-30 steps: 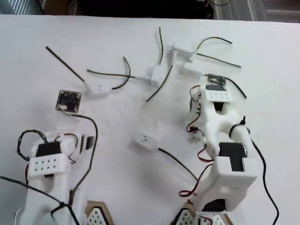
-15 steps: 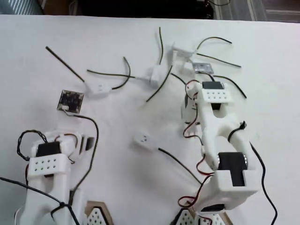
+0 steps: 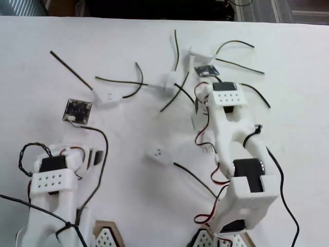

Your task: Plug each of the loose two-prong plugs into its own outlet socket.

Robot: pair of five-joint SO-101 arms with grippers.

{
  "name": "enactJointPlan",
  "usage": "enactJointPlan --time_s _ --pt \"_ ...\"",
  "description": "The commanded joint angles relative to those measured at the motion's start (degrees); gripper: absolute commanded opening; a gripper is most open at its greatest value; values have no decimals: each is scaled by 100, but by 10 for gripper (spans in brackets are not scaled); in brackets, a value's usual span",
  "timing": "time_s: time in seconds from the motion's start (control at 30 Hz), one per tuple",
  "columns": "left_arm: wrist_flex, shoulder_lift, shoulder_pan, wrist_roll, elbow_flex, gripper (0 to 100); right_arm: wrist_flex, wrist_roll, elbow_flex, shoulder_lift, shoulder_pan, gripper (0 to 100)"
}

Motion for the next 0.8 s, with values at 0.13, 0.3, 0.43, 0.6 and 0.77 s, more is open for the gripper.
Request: enactJointPlan --time_s 0.13,0.3,0.43,0.6,0.77 --pt "-123 -145 -22 -53 -18 268 330 62 -290 75 268 134" --pt "-123 -145 -22 -53 -18 268 312 53 -264 523 259 134" --pt "-123 -145 -22 -53 -18 268 303 35 -273 971 207 134" --pt "-123 -145 -22 -53 -18 268 321 35 -273 1095 101 111" --pt "-123 -145 -22 -53 -18 268 303 35 -290 1095 48 15"
